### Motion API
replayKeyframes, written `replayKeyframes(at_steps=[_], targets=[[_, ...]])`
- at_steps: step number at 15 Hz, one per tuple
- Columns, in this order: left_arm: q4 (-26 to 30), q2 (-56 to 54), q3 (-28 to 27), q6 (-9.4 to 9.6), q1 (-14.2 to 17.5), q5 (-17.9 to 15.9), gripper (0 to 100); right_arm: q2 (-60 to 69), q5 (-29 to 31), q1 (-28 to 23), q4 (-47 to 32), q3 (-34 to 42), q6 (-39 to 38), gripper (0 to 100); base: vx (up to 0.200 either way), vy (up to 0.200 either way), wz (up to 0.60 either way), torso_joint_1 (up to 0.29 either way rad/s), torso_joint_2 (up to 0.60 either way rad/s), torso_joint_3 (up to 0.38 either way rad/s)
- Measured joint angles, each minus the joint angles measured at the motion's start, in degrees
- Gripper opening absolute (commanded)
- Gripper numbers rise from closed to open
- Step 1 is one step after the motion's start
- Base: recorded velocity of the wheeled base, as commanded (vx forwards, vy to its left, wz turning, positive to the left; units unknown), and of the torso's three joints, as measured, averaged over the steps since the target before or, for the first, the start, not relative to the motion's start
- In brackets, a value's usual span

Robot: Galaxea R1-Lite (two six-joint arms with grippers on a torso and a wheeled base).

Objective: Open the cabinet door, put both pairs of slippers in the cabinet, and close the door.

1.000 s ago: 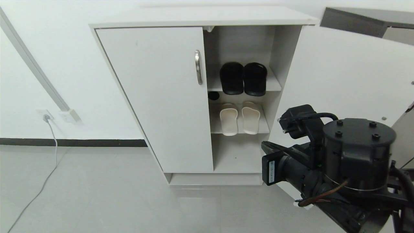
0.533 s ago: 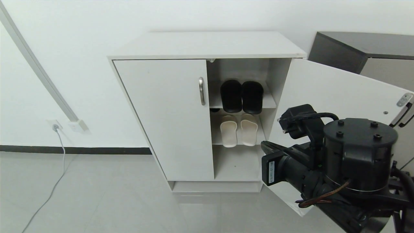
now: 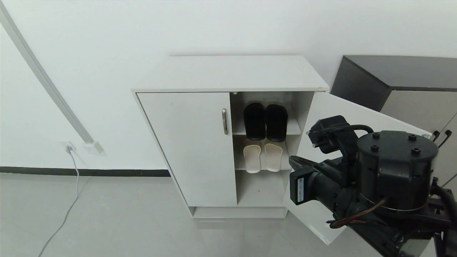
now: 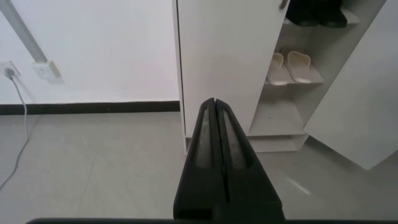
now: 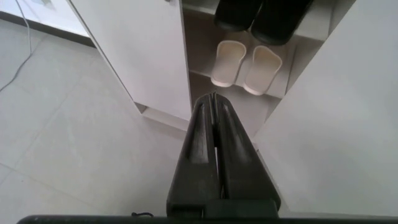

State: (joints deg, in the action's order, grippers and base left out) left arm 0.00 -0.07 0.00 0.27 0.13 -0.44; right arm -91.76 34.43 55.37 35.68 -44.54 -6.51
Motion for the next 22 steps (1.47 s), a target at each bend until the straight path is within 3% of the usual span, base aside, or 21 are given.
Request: replayKeyframes(at_steps=[12,16,22], targets=[[0.0,0.0,0.0,-0.09,0.0,0.1,0,-0.7,0.0,-0.5,0.1,0.2,0.0,0,0.000,0.000,0.00,0.233,-0.55,-0.317],[0.0,0.0,0.0,-0.11,0.0,0.0,0,-0.9,0.0,-0.5,0.1,0.4,0.0,0,0.000,0.000,0.00,0.038,-0.07,-0.044],[0.0,0.0,0.0,-0.11,0.0,0.1,0,-1.0,0.0,-0.5,0.1,1.1,1.0,0,0.000,0.000,-0.60,0.005,0.00,-0.001]])
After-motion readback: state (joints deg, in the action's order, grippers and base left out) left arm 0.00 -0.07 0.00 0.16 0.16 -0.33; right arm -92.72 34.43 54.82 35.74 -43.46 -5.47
